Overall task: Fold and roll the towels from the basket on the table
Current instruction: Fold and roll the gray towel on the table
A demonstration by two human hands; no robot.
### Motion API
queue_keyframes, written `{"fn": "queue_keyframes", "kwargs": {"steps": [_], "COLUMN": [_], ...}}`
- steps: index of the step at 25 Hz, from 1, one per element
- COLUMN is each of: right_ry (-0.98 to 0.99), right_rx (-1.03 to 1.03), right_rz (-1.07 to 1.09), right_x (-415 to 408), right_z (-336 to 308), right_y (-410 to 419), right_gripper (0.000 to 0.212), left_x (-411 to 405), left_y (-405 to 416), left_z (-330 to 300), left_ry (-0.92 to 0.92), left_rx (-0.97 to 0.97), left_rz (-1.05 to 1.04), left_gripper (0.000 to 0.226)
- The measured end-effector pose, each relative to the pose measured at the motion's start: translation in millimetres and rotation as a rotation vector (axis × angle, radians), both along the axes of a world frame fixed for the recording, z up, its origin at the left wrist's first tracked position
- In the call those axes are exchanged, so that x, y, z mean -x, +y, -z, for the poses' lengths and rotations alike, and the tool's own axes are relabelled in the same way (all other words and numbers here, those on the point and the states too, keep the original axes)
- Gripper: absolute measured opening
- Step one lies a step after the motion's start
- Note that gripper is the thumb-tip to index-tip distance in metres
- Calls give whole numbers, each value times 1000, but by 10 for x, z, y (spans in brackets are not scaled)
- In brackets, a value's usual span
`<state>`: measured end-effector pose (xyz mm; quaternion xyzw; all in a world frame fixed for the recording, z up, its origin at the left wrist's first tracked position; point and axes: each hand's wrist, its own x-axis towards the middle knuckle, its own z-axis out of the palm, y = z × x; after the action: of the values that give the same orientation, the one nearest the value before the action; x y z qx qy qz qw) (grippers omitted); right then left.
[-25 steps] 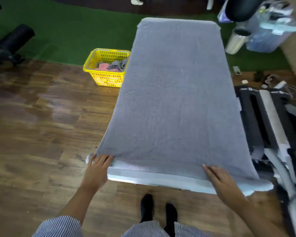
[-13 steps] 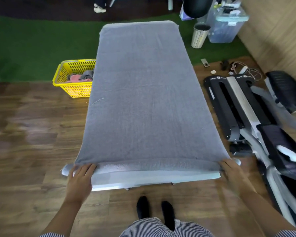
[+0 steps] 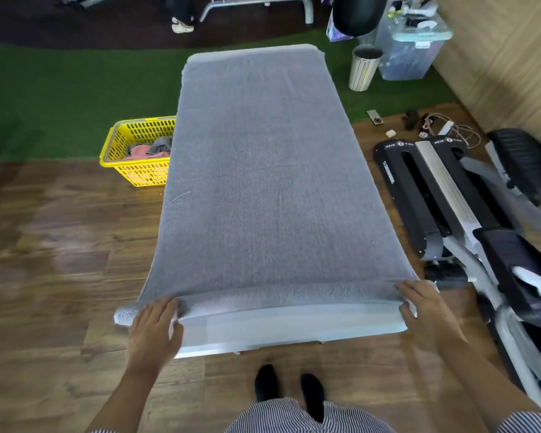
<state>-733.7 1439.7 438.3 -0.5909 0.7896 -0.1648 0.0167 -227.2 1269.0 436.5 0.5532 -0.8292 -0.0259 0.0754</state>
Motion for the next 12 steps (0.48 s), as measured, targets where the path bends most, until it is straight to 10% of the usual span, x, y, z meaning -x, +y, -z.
{"fn": "queue_keyframes", "kwargs": {"steps": [12], "right_ry": [130], "right_rx": [-109], "right_rz": [-74], "right_x": [157], "right_z": [-45], "right_y": [-115], "right_gripper": [33], "left_x": [-120], "left_y": [-126], "left_z": [-99], "left_ry": [-128], "left_rx": [12], "left_rz": [62], "left_gripper": [59]}}
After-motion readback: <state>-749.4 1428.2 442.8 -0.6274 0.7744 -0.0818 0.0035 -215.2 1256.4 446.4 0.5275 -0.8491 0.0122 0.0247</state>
